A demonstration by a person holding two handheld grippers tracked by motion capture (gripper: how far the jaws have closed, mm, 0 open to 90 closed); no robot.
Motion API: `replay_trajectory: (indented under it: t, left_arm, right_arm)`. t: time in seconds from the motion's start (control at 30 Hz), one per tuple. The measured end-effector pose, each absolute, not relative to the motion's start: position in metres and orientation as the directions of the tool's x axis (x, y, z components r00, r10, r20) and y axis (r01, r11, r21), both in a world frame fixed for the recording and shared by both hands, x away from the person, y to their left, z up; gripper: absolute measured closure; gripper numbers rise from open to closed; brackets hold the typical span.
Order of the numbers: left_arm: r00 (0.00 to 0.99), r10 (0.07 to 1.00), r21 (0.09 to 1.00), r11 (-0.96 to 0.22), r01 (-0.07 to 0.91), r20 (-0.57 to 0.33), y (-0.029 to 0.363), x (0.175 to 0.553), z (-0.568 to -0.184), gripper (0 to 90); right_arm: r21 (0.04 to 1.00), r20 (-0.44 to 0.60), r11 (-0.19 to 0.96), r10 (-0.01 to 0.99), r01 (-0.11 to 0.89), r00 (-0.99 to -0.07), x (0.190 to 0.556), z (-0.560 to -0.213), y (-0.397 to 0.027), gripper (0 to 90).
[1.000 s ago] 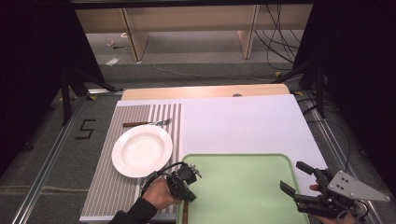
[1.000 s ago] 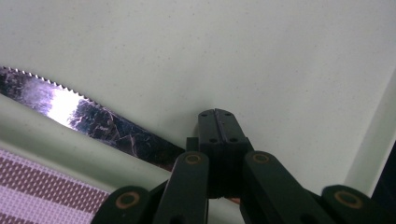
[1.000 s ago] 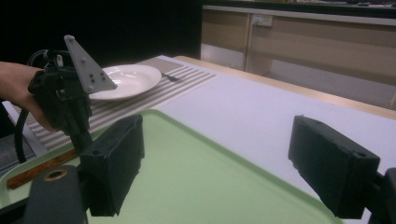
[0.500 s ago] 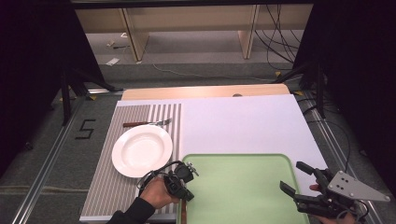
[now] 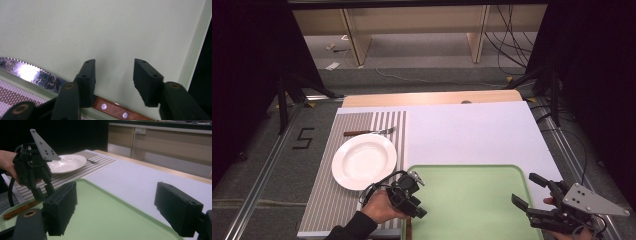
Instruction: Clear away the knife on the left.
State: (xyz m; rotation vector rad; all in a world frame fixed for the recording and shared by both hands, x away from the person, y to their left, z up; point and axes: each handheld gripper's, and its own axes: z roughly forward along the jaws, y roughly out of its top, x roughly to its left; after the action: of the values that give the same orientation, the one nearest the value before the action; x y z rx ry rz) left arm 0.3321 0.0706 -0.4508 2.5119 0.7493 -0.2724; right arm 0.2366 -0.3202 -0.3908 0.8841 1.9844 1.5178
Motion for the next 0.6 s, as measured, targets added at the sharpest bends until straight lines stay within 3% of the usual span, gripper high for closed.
replay_trajectory:
  t: [0.3,0.6]
  left_arm:
    - [0.854,0.431,0.473,-0.711,0.520,-0.292,0.065,0.325,-0.444,31.5]
    - [0.868,0.427,0.562,-0.665,0.491,-0.253,0.066,0.322,-0.436,23.9]
  right_arm:
    - [0.964,0.006,0.175,0.740,0.201,-0.673,0.237,-0.391,-0.320,19.3]
    - [0.964,0.006,0.175,0.739,0.200,-0.674,0.237,-0.391,-0.320,19.4]
